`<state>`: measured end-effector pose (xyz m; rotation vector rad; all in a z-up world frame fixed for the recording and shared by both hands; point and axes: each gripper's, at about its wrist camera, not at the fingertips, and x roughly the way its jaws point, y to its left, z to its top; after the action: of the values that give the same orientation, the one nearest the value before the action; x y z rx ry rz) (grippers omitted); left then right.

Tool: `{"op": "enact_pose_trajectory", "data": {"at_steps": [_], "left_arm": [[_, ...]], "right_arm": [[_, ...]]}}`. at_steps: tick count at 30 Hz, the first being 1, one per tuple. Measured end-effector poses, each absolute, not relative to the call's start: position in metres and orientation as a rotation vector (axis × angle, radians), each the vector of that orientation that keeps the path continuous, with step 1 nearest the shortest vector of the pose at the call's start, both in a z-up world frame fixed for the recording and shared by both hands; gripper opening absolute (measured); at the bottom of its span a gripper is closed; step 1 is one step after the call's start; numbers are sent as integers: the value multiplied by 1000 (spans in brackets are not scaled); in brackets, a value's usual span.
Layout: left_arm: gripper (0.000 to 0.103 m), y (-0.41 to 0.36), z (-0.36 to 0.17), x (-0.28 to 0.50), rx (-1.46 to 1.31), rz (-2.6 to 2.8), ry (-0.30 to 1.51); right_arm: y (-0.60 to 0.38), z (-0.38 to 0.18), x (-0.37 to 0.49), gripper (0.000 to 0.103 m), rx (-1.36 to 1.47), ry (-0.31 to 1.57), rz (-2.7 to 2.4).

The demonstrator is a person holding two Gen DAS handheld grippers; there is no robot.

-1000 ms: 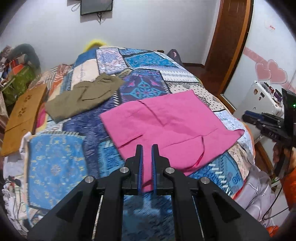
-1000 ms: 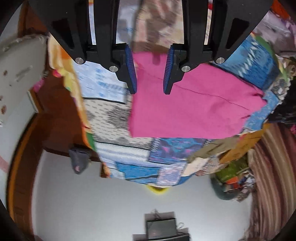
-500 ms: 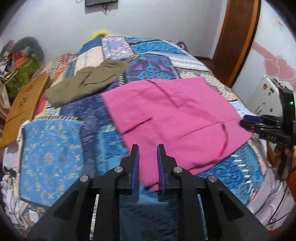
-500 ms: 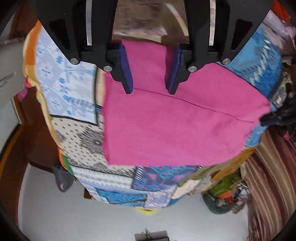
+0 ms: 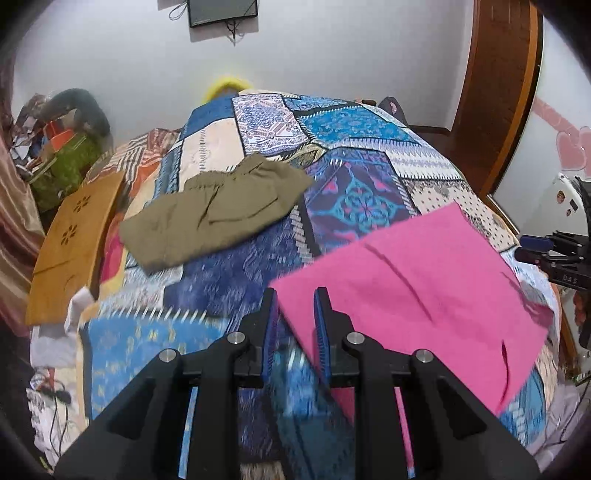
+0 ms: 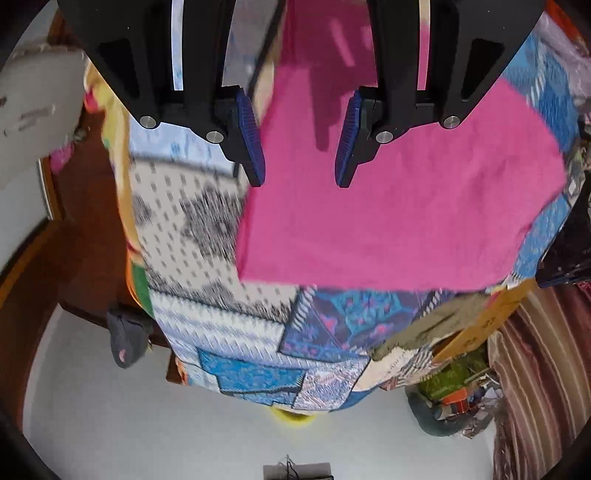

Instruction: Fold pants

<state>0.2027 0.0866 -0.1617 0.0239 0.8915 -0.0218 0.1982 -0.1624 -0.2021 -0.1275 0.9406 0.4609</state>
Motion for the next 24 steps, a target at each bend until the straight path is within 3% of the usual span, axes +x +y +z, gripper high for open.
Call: {"op": "enact_pose_trajectory", "data": {"at_steps": [6, 8, 9, 11, 12, 13, 18, 19, 23, 24], "left_arm": [[20, 81, -183, 243, 9, -68, 943], [20, 79, -196, 252, 26, -58, 968], [24, 82, -204, 258, 27, -44, 985], [43, 87, -215, 264, 4, -17, 1004], [59, 90, -221, 266, -8, 6, 1004], [63, 92, -223, 267, -16, 16, 997], [64, 93, -235, 269, -10, 13, 994], [64, 91, -235, 269, 6, 16, 987], [64, 89, -236, 268, 24, 24, 977], [64, 89, -236, 267, 27, 26, 976]], "right_arm": [[-139, -221, 254, 36, -128, 954, 459], [-140, -229, 274, 43, -109, 960, 438], [-142, -233, 283, 46, -101, 963, 422], [-146, -243, 299, 50, -96, 981, 394], [-147, -247, 305, 50, -97, 993, 389], [-149, -255, 314, 50, -96, 1017, 378], [-155, -280, 335, 50, -37, 1096, 427], [-154, -282, 335, 47, -35, 1092, 433], [-150, -280, 331, 6, -50, 1055, 449], [-150, -279, 331, 6, -54, 1046, 445]]}}
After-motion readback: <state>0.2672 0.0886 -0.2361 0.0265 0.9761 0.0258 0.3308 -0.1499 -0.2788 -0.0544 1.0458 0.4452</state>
